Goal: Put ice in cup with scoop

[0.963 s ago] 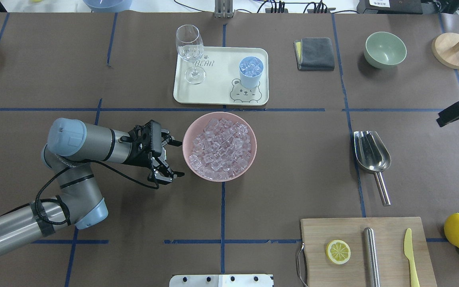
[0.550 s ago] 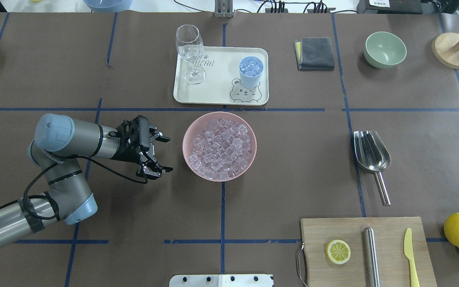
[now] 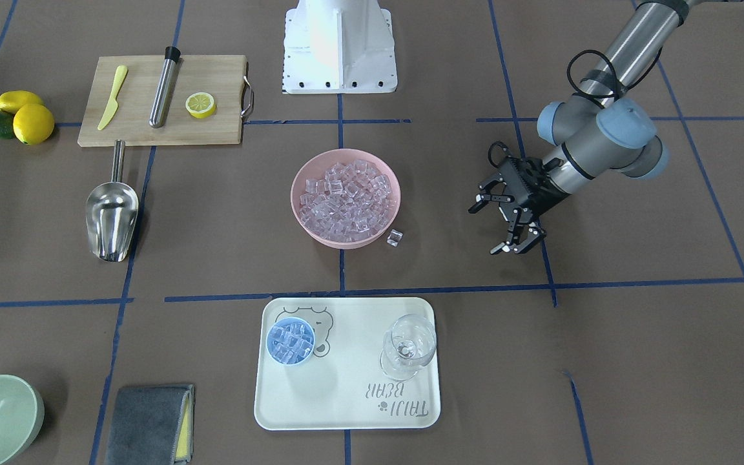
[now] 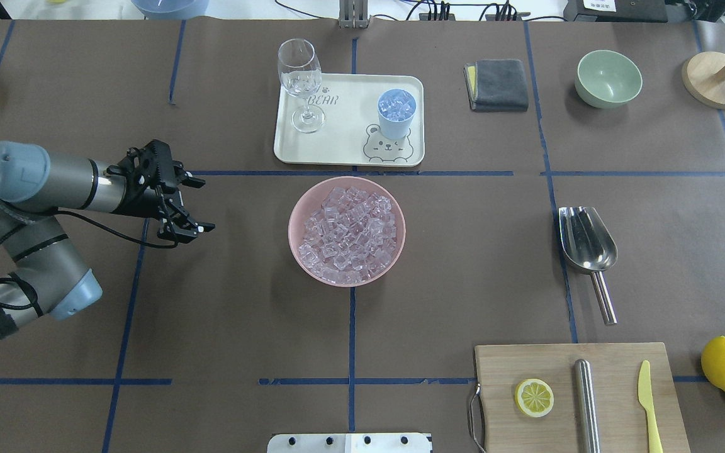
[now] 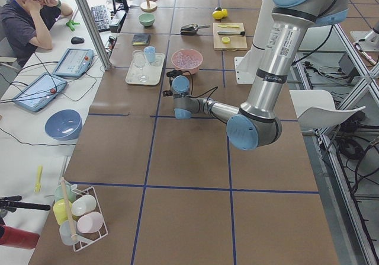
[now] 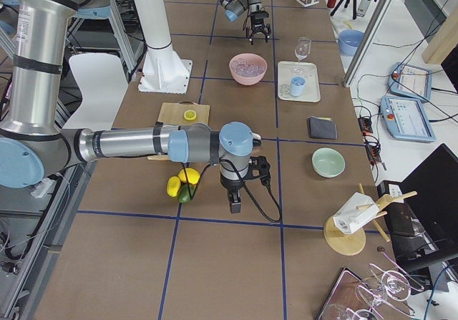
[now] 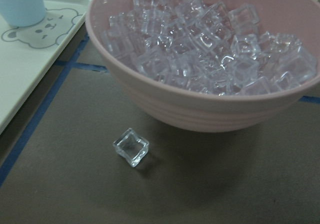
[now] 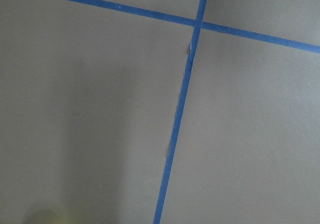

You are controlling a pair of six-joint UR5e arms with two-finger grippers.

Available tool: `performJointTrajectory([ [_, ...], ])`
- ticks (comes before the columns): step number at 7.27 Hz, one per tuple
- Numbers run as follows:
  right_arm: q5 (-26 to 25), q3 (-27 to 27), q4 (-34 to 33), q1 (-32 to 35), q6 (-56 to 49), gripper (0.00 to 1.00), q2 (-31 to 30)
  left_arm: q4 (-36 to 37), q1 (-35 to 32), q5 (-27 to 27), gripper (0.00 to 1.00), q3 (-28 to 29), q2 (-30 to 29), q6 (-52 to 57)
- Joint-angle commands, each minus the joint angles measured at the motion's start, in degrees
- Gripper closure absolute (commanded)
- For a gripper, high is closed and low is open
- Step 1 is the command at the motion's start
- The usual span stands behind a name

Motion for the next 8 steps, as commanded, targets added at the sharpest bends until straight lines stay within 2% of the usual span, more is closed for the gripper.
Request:
performJointTrajectory([
  [1, -0.13, -0.79, 0.30, 0.15, 0.05, 0.00, -0.26, 6.82, -8.84, -8.15, 0.00, -0.24, 0.49, 0.54],
  [2, -0.22, -0.79, 0.30, 0.15, -0.04, 0.00, -0.26, 11.97, -12.54, -10.80, 0.00, -0.24, 0.84, 0.72],
  [4, -0.22, -1.05, 0.30, 0.15, -0.12, 0.00, -0.26, 19.38, -19.92, -11.62, 0.00, -0.42, 0.93, 12.16],
  [5, -0.31, -1.23, 0.39, 0.15, -0.21, 0.00, -0.17, 26.37, -24.23, -13.10, 0.00, -1.20, 1.02, 13.36],
  [7, -0.75, -1.32, 0.48, 0.15, -0.30, 0.00, -0.34, 41.30, -31.52, -13.11, 0.00, -8.81, 4.94, 13.38],
  [8, -0.75, -1.32, 0.48, 0.15, -0.21, 0.00, -0.08, 47.64, -35.74, -13.20, 0.00, -10.42, 6.28, 13.38],
])
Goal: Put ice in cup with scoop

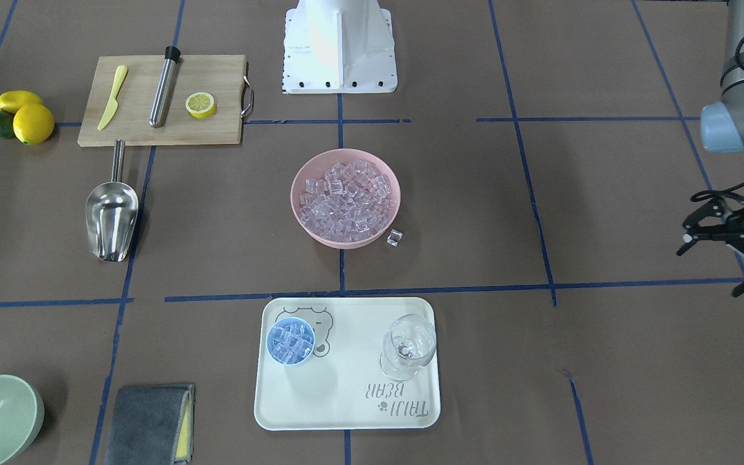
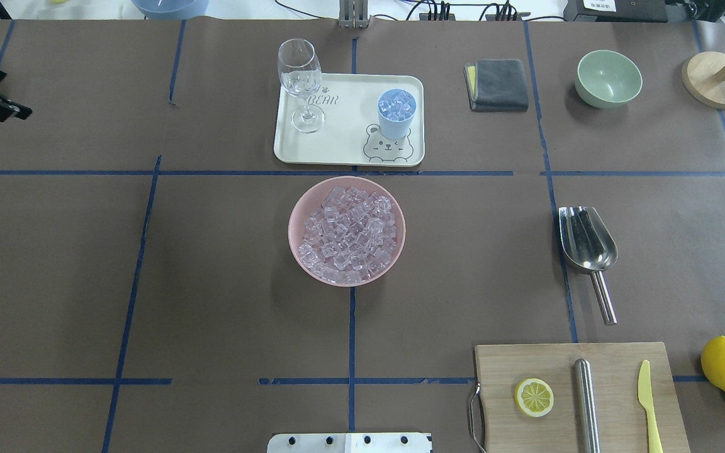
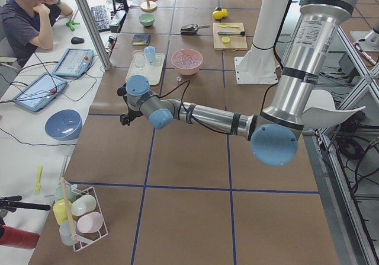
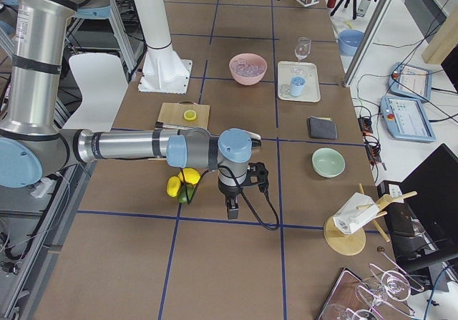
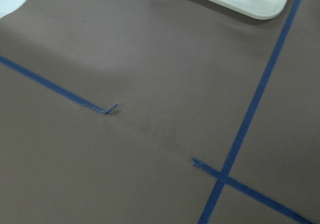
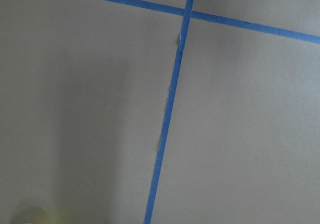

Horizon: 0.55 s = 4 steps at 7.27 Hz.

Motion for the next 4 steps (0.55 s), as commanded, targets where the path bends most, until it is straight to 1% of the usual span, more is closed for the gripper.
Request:
performJointTrajectory([
  [1, 0.44, -0.03, -0.16, 0.00, 1.71, 0.00, 0.70, 13.71, -9.72, -0.08, 0.00, -2.91, 2.22, 0.17],
  [2, 0.36, 0.14, 0.02, 0.00, 5.64, 0.00, 0.62, 19.67, -11.94, 0.01, 0.00, -2.65, 2.22, -0.27],
  [3, 0.36, 0.14, 0.02, 0.00, 6.03, 0.00, 0.62, 27.82, -14.92, 0.10, 0.00, -2.73, 2.22, -0.27],
  [4, 0.36, 0.05, -0.07, 0.00, 6.03, 0.00, 0.53, 32.34, -16.34, 0.10, 0.00, -3.00, 2.48, -0.36],
])
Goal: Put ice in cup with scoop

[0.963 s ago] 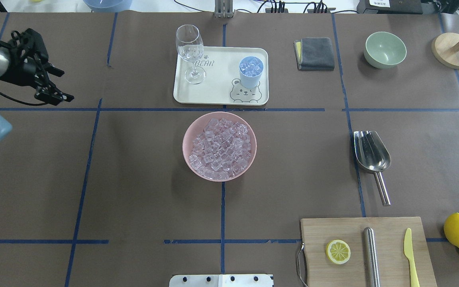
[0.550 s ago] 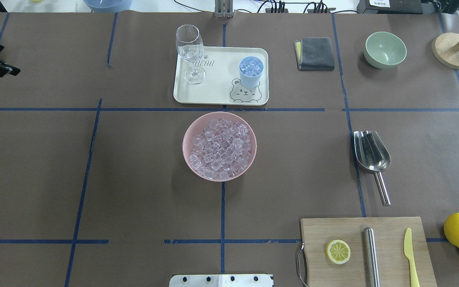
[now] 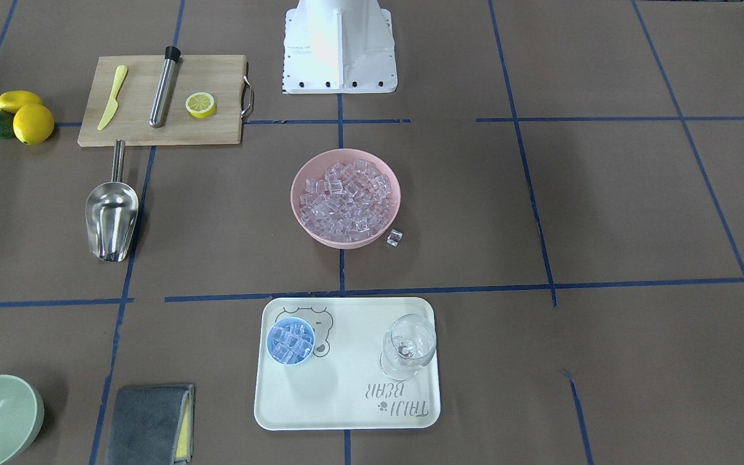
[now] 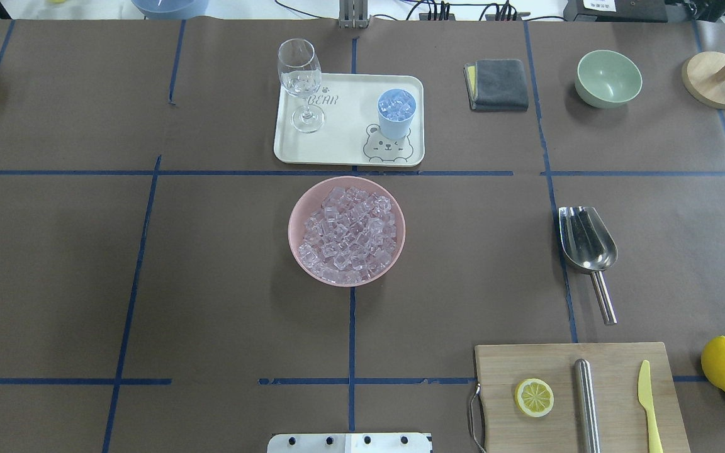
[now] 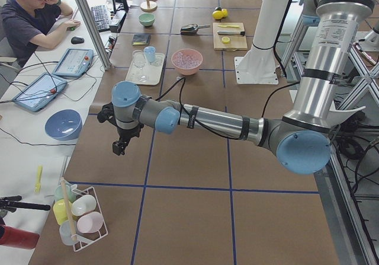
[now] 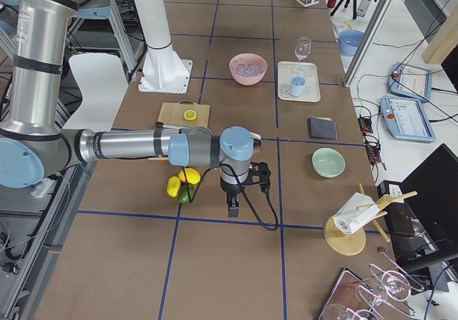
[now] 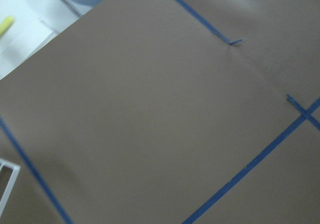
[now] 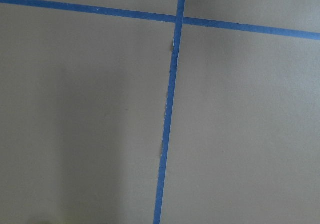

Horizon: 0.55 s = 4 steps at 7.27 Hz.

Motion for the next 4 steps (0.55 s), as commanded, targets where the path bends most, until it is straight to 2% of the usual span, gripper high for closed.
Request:
performJointTrajectory([
  [1, 0.10, -0.04, -0.05, 0.00, 0.70, 0.00, -0.13, 8.44, -3.07, -0.22, 0.00, -0.49, 3.80, 0.05],
  [3, 0.27, 0.05, -0.05, 0.00, 0.53, 0.00, -0.74, 8.28, -2.99, -1.09, 0.00, -1.02, 7.95, -0.73],
  [4, 0.27, 0.05, -0.05, 0.00, 0.53, 0.00, -0.74, 8.27, -3.07, -3.19, 0.00, -2.76, 9.62, -1.26],
])
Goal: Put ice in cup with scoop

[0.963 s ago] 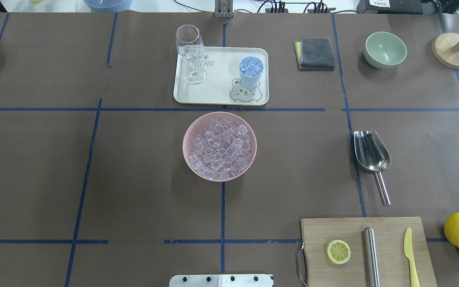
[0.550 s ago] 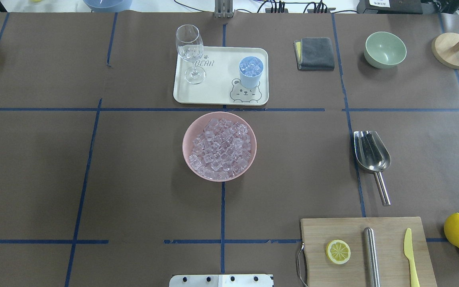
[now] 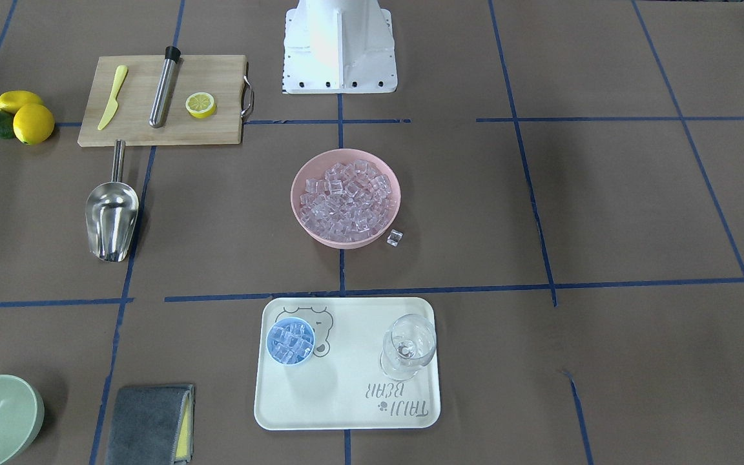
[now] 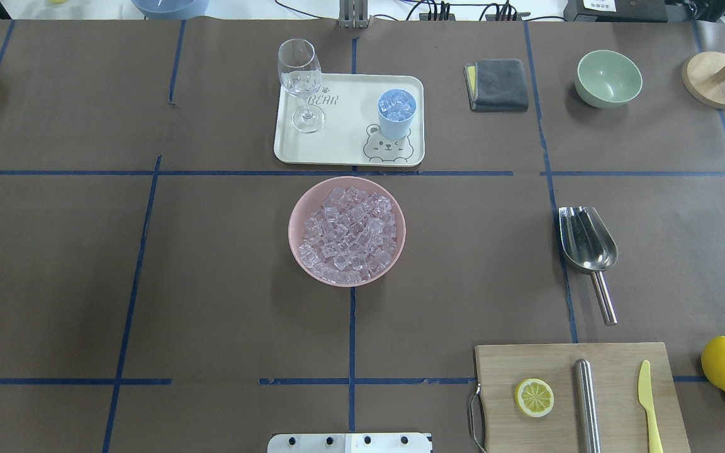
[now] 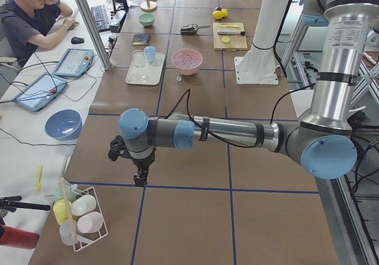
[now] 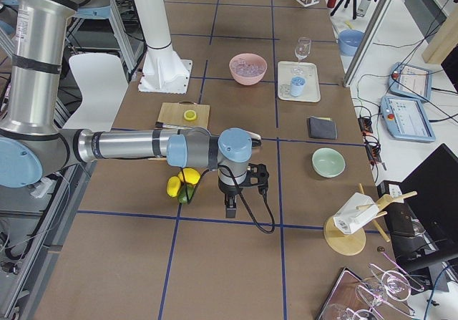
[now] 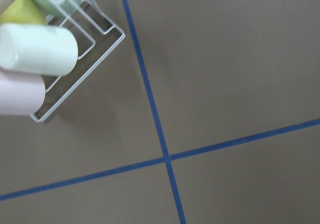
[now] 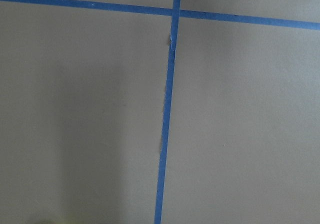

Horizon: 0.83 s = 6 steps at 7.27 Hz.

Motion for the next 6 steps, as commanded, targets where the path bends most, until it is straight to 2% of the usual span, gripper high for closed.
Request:
performJointTrajectory([
  [1, 0.05, 0.02, 0.08, 0.00, -0.04, 0.00, -0.20, -0.09, -0.11, -2.04, 0.00, -5.19, 6.19, -0.44],
  [6, -0.21, -0.07, 0.08, 0.00, 0.05, 0.00, 0.32, -0.53, -0.11, -1.25, 0.00, -5.66, 6.76, -0.17],
])
